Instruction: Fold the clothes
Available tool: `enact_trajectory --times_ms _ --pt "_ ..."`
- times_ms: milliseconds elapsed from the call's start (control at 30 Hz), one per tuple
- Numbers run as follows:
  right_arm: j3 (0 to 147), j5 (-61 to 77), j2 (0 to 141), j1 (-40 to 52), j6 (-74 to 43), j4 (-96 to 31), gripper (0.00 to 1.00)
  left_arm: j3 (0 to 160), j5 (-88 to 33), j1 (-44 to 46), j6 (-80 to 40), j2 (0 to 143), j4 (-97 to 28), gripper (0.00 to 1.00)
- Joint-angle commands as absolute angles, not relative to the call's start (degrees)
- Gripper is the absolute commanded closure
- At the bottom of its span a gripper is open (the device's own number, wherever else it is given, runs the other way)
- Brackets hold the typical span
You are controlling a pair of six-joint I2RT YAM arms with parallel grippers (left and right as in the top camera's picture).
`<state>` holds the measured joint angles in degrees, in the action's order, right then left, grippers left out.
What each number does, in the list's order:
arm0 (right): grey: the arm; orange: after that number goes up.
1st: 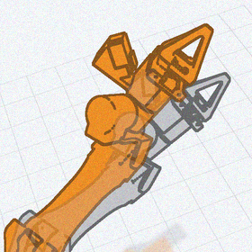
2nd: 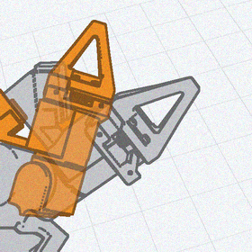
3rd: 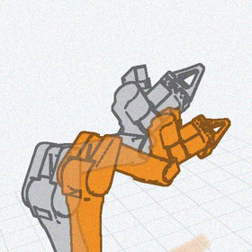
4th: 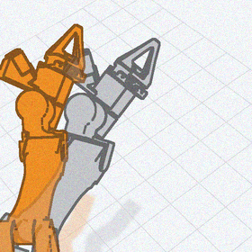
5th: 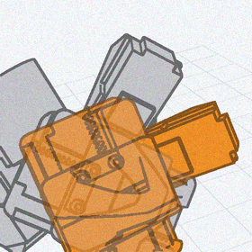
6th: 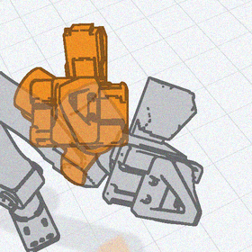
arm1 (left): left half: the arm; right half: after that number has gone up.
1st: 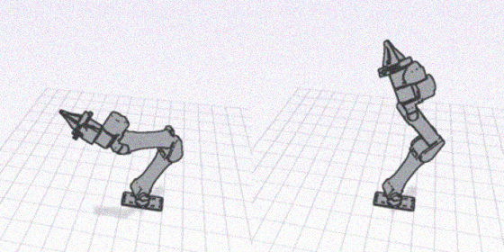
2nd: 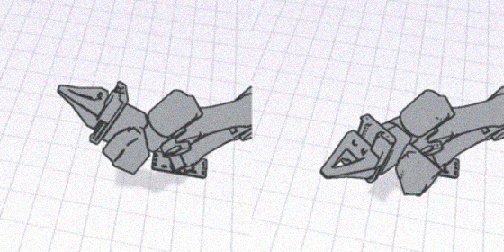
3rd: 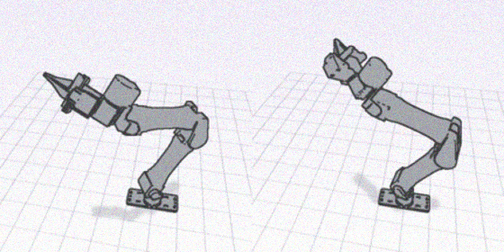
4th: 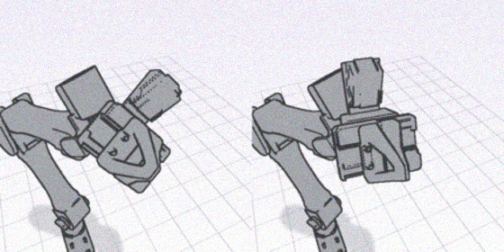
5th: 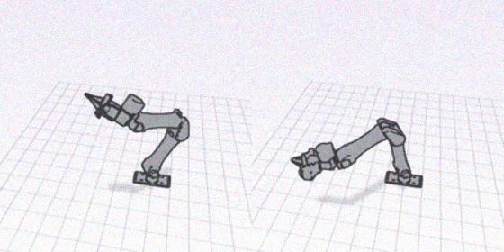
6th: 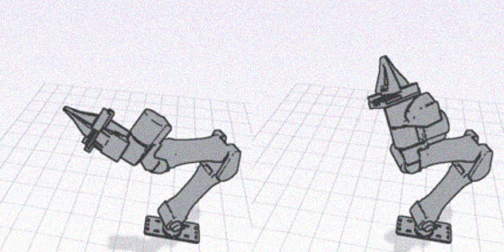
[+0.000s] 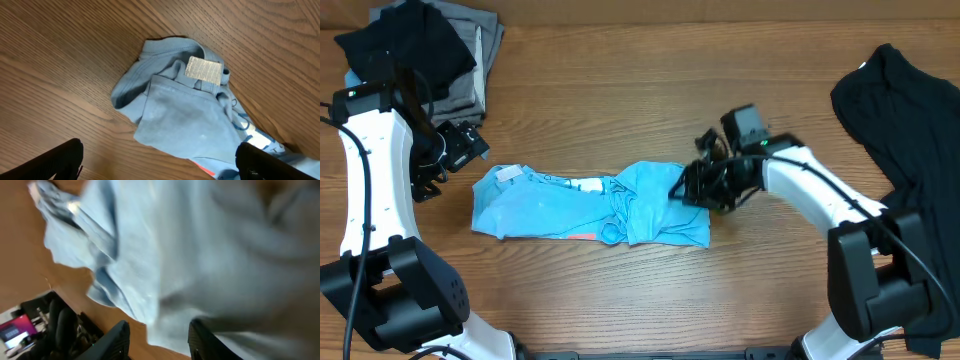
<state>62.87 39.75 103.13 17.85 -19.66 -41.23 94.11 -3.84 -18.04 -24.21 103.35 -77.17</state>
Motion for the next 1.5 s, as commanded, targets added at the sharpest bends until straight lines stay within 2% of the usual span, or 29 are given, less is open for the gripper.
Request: enact_trajectory --times_ms 0,67,167,233,433,600,767,967,1067,1233,1367,1467 --pt "57.54 42.02 103.63 18.04 -20.67 -40.07 0.56 94.61 -4.51 -17.96 -24.4 103.72 -77.17 0.0" --pt "54.96 40.8 103.63 17.45 -21.61 -40.38 0.58 94.61 -4.51 -17.96 -24.4 103.72 -77.14 0.0" --pt "54.26 35.64 103.61 15.68 -23.62 -43.62 0.73 94.61 -4.51 -17.96 -24.4 103.72 -77.17 0.0" --pt "54.83 34.28 103.13 14.55 -24.1 -44.75 0.74 94.61 -4.51 -17.96 -24.4 103.72 -77.17 0.0" --pt "62.28 30.06 98.41 13.04 -25.54 -49.28 0.73 94.61 -4.51 -17.96 -24.38 103.72 -77.47 0.0" --pt "68.58 35.73 95.83 14.7 -25.15 -42.63 0.57 94.61 -4.51 -17.96 -24.43 103.72 -77.45 0.0" --pt "68.58 36.56 97.93 16.69 -25.54 -38.92 0.53 94.61 -4.51 -17.96 -24.4 103.72 -77.73 0.0" --pt "67.4 36.6 104.88 19.97 -25.54 -40.91 0.53 94.61 -4.51 -17.96 -24.4 103.72 -77.73 0.0" --pt "66.24 36.18 108.12 21.96 -25.43 -43.27 0.56 94.61 -4.49 -17.96 -24.38 103.72 -77.78 0.0" --pt "65.69 26.89 109.25 23.18 -25.89 -50.83 0.57 94.61 -4.45 -17.98 -24.18 103.72 -77.78 0.0" --pt "66.76 18.39 108.38 21.67 -28.99 -56.53 0.62 94.61 -4.47 -17.96 -24.21 103.72 -77.71 0.0" --pt "69.28 17.23 107.07 20.86 -29.23 -58.46 0.62 94.61 -4.49 -17.96 -24.21 103.72 -77.34 0.0"
